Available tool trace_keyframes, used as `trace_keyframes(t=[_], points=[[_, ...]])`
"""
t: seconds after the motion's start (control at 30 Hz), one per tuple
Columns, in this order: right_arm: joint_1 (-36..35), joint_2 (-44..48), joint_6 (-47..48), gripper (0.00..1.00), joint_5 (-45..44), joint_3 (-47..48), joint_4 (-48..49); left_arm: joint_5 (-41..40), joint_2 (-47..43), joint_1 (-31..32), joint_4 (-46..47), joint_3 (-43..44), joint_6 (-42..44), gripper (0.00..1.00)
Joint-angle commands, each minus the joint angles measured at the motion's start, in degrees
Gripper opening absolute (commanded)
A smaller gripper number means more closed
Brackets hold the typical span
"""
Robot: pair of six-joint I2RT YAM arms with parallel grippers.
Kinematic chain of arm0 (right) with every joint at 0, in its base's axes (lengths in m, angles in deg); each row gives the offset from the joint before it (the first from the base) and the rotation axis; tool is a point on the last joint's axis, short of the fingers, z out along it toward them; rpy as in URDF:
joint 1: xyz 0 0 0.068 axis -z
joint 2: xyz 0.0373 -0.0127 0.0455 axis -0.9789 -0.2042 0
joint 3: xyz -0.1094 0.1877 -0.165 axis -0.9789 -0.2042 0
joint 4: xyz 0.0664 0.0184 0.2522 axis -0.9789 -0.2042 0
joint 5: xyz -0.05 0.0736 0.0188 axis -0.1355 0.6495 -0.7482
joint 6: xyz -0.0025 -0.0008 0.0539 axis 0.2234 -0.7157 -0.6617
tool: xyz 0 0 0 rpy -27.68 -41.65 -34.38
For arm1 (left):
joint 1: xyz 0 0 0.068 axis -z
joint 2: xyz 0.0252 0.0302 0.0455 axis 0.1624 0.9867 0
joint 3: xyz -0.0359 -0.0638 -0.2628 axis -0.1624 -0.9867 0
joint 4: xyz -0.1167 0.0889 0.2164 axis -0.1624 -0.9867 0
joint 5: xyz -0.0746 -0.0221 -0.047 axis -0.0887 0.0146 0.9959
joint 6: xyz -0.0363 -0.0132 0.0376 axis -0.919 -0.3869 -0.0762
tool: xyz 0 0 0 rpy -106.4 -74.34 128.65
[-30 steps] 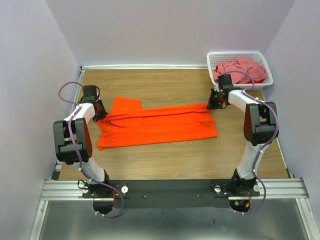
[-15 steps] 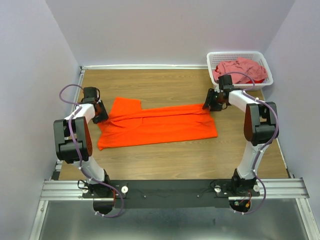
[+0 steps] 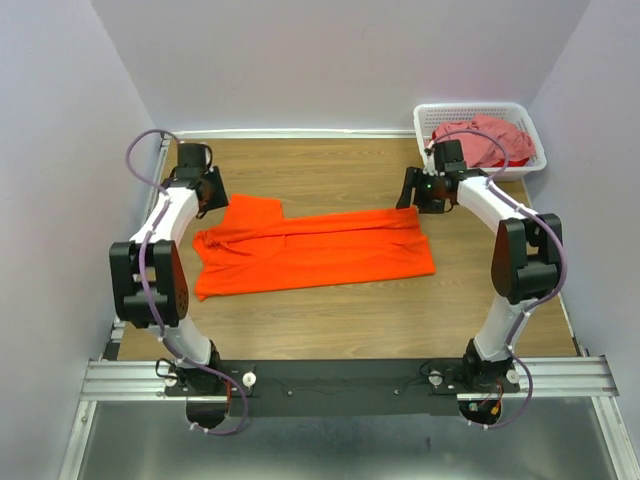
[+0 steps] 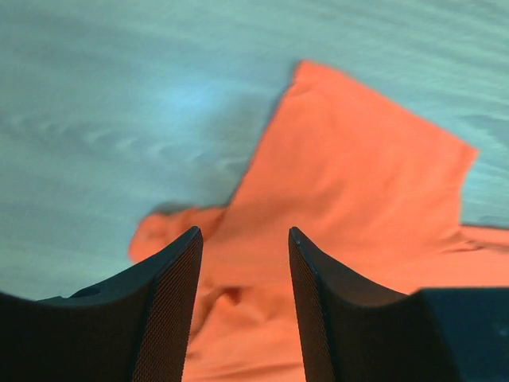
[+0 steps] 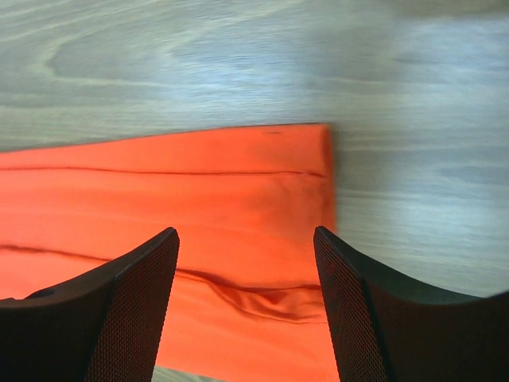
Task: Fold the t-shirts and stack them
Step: Fold the tshirt
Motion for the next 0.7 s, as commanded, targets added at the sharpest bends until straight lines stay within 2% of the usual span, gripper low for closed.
trace_keyframes(t=[0.0, 0.2, 0.33, 0.67], points=[[-3.5, 1.1, 2.3, 0.76, 1.7, 2.2, -1.9, -2.7, 6.4, 4.3, -0.3, 5.5, 0.9, 0.54], [-7.4, 0.2, 2.7, 0.75, 2.5, 1.7, -1.9, -4.0, 17.8, 6.9, -0.1, 17.0, 0.9, 0.49], [-9.1, 0.4, 3.1, 0.74, 4.3, 0.6, -1.8, -5.1, 23.4, 7.5, 0.4, 21.2, 0.8, 0.48], [-11.8, 1.3, 4.4, 0.74, 5.2, -1.9, -1.8, -8.3, 31.5, 8.3, -1.8, 24.8, 0.9, 0.47]])
